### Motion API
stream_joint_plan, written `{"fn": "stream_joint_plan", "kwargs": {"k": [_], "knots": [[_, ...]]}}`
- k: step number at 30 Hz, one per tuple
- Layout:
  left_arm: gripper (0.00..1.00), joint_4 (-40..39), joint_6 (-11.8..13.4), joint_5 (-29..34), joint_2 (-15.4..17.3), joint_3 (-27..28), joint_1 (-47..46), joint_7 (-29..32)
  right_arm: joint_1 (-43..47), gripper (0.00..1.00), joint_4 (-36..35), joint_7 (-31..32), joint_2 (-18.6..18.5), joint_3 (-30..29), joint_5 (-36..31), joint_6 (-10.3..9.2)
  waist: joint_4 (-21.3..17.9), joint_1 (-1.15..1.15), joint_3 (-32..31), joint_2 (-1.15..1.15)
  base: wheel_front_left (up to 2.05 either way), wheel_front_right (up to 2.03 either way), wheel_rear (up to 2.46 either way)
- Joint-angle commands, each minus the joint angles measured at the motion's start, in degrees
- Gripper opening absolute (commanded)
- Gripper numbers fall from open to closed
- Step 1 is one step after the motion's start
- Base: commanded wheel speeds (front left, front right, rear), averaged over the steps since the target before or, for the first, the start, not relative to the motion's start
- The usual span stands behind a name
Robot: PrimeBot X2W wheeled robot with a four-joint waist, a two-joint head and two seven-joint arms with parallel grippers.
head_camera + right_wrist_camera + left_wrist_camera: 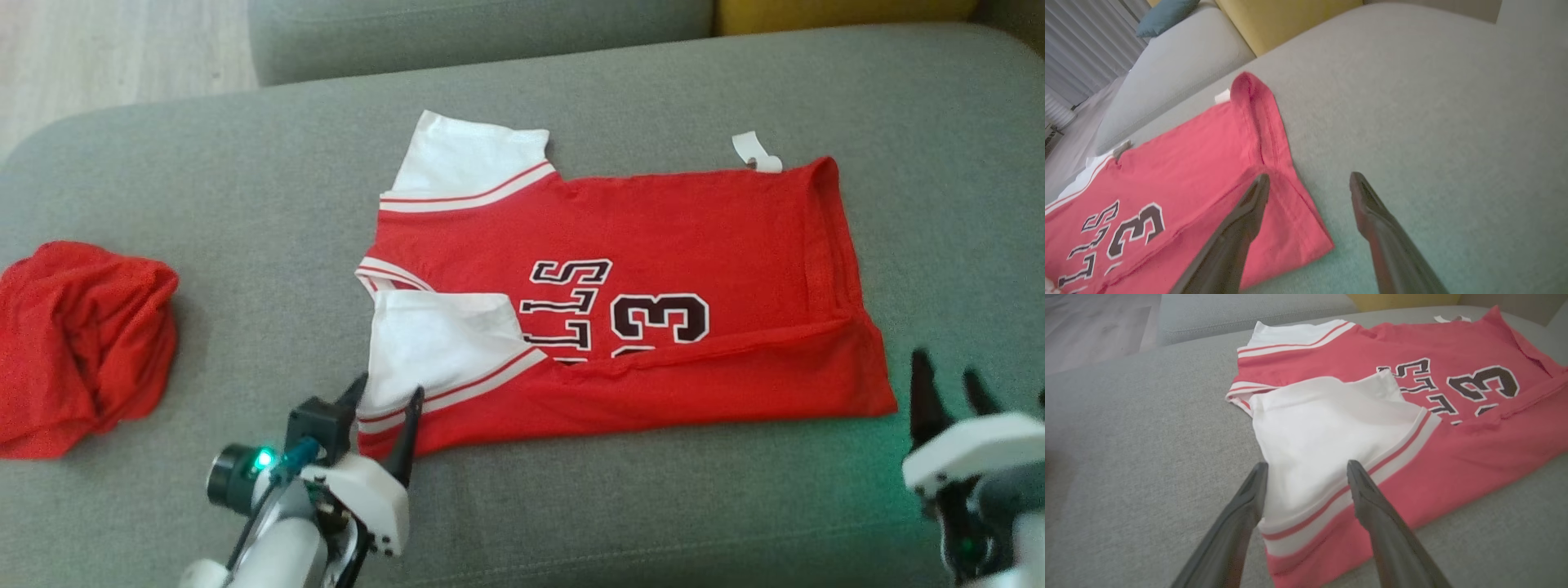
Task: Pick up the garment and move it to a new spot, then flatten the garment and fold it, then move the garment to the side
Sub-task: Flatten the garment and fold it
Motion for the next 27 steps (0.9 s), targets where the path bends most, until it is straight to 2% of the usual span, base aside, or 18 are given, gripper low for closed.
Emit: {"fn": "stream_joint_plan", "kwargs": {"k": [1,7,10,13,16,19,22,25,26,27], "knots": [[1.00,-2.2,0.4,-0.5,1.0,2.6,-3.3,-1.0,-3.8,1.00,-2.9,-1.5,-0.5,1.7,-0.9,0.37,-0.4,0.00,0.6,0.00,0.00,0.00,0.00],[1.00,-6.3,1.6,-0.8,2.3,5.3,-8.3,-3.3,-8.2,1.00,-6.2,-7.7,-0.5,5.0,-6.4,0.37,-1.5,0.00,4.1,0.00,0.00,0.00,0.00],[1.00,-8.3,1.1,-0.8,3.8,6.5,-12.9,-3.6,-11.4,1.00,-7.3,-9.6,-0.5,6.2,-8.1,0.37,-2.2,0.00,7.1,0.00,0.00,0.00,0.00],[1.00,-8.8,-0.7,-0.5,5.8,6.9,-19.2,-2.2,-15.1,1.00,-7.9,-10.8,-0.5,6.9,-9.4,0.37,-2.9,0.00,10.6,0.00,0.00,0.00,0.00],[1.00,-6.6,-3.6,-0.7,7.9,6.0,-26.5,2.2,-18.9,1.00,-8.0,-11.2,-0.5,7.7,-10.2,0.37,-3.9,0.00,14.0,0.00,0.00,0.00,0.00],[1.00,-2.8,-5.7,-1.2,10.3,3.8,-34.0,6.8,-22.3,1.00,-7.9,-11.5,-0.5,9.0,-10.9,0.37,-5.1,0.00,17.0,0.00,0.00,0.00,0.00],[1.00,1.7,-6.4,-2.9,12.7,0.1,-41.3,11.5,-25.4,1.00,-7.6,-11.7,-0.5,10.9,-11.5,0.37,-6.6,0.00,19.8,0.00,0.00,0.00,0.00],[1.00,4.7,-6.4,-9.5,14.7,-6.3,-47.5,15.9,-28.2,1.00,-7.3,-12.1,-0.5,12.6,-11.6,0.37,-8.4,0.00,22.0,0.00,0.00,0.00,0.00],[1.00,4.7,-6.4,-9.5,14.7,-6.3,-47.5,15.9,-28.2,1.00,-7.3,-12.1,-0.5,12.6,-11.6,0.37,-8.4,0.00,22.0,0.00,0.00,0.00,0.00],[1.00,5.3,-6.4,-11.3,16.0,-8.6,-49.6,17.5,-29.2,1.00,-7.3,-12.2,-0.5,13.2,-11.4,0.37,-9.0,0.00,22.9,0.00,0.00,0.00,0.00]]}}
